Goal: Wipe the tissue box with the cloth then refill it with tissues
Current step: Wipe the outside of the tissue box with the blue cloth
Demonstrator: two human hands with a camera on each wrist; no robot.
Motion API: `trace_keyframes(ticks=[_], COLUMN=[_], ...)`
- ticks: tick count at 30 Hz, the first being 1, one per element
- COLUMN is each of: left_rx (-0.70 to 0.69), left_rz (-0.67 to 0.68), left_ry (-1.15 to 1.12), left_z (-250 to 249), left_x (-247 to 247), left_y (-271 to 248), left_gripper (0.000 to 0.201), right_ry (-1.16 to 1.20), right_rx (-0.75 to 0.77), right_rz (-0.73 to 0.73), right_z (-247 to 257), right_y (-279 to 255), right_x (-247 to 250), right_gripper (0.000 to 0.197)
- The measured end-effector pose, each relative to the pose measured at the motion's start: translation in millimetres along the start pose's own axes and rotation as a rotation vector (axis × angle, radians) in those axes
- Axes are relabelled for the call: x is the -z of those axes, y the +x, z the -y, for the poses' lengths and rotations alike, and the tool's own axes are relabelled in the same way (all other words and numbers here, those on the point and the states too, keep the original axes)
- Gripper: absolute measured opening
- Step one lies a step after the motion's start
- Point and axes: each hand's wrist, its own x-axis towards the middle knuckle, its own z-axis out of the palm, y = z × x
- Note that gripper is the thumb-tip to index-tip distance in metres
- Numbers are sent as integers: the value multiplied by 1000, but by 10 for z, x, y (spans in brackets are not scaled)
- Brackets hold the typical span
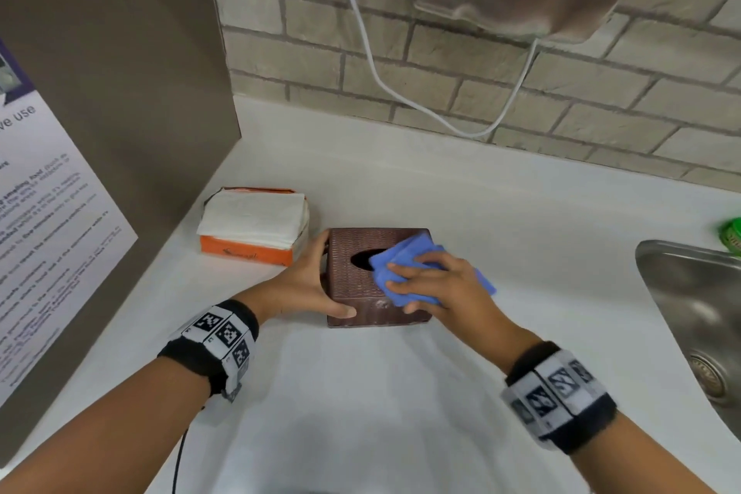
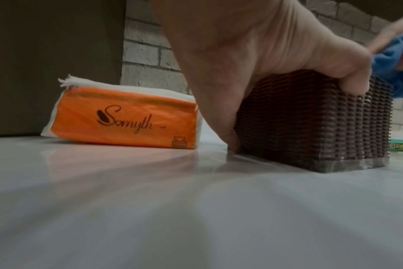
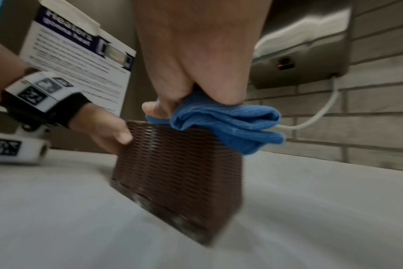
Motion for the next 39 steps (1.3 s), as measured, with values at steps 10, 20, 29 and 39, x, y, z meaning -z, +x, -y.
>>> trace_keyframes(ticks=[10,20,29,39], left_rx=[1,3,9,-1], left_rz=[9,12,26,18], left_ry=[-30,-41,-12,-27], left_z=[3,43,63,8], left_x=[3,-19,5,-9], left_y=[21,54,66,54], left_gripper=[124,128,127,85], right_ry=[-52,-248,-193,-184], right_rx=[23,-330,-170,-185], right_rz=[46,32,100,17], right_z=[-15,-17,542,498], right_y=[-13,412,416,807], right_x=[65,-1,-349,-383], right_gripper=[33,65,48,32])
